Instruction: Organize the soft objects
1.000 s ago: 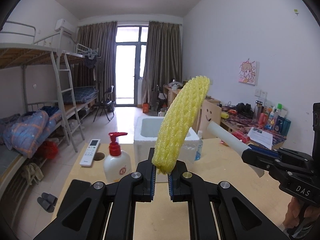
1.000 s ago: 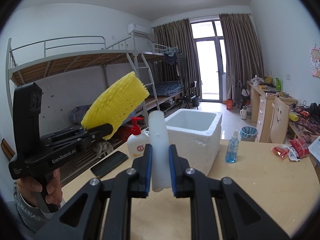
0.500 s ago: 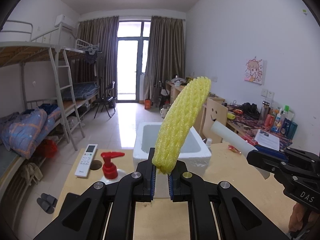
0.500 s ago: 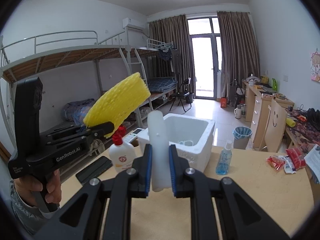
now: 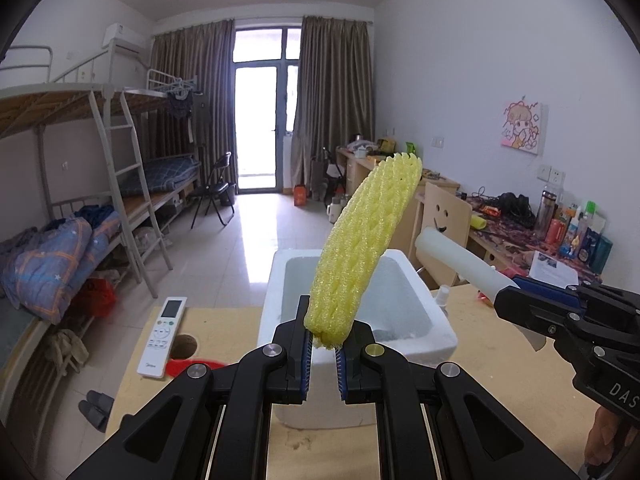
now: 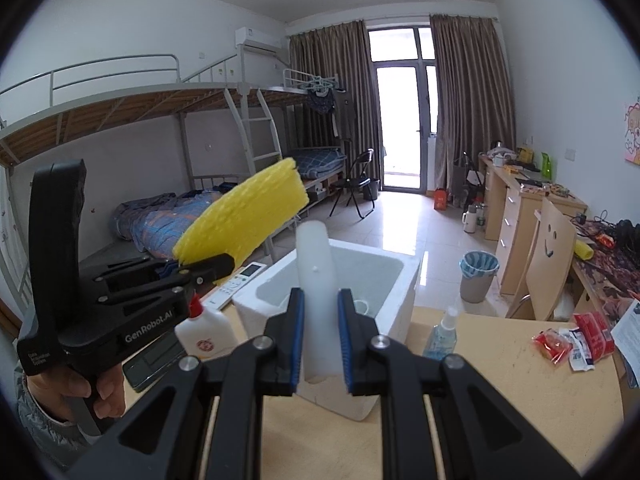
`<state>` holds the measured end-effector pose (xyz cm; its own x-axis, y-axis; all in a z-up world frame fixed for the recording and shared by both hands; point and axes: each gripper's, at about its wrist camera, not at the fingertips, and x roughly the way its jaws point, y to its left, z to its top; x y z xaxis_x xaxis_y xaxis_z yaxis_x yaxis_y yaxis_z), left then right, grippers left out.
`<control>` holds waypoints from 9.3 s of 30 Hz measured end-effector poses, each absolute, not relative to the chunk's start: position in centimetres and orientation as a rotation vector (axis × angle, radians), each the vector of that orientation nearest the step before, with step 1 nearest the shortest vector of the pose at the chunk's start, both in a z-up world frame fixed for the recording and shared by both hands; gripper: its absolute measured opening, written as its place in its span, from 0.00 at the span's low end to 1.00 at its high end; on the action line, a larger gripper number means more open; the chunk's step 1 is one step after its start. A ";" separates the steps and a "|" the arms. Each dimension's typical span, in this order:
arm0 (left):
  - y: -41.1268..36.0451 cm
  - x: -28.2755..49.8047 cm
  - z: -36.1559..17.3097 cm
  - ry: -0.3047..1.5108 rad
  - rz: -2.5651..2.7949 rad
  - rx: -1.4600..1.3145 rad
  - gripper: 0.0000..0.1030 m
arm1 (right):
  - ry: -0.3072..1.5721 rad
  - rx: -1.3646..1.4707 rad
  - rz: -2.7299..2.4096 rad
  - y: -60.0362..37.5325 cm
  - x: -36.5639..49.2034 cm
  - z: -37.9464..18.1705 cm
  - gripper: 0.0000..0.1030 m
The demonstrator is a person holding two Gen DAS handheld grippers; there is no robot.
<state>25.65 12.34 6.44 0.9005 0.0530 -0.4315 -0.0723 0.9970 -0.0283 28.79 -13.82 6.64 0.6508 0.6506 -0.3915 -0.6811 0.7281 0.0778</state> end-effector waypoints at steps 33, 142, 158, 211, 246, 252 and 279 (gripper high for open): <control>11.0 33.7 4.5 0.552 0.029 -0.014 0.10 | 0.469 -0.059 0.682 -13.7 33.0 6.2 0.19; 9.2 9.7 12.9 0.261 0.112 0.029 0.99 | 0.271 -0.115 0.610 -16.3 17.6 12.2 1.00; 6.9 3.4 12.6 0.193 0.056 0.023 0.99 | 0.225 -0.099 0.602 -19.5 11.9 11.5 1.00; 5.5 -4.3 0.3 0.137 0.171 0.033 0.99 | 0.128 -0.040 0.444 -23.9 1.8 -0.1 1.00; 5.3 -4.7 -0.1 0.140 0.160 0.043 0.99 | 0.181 -0.013 0.442 -24.1 3.0 -1.7 1.00; 5.4 -4.9 -0.2 0.147 0.156 0.041 0.99 | 0.184 -0.010 0.444 -24.1 3.0 -1.8 1.00; 5.8 -5.0 -0.3 0.157 0.156 0.040 0.99 | 0.190 -0.018 0.442 -24.0 3.0 -1.9 1.00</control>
<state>-4.95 5.83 -0.35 0.9756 0.1577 -0.1526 -0.1515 0.9871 0.0518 3.03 -24.04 -1.93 0.8863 0.4238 -0.1867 -0.4271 0.9039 0.0243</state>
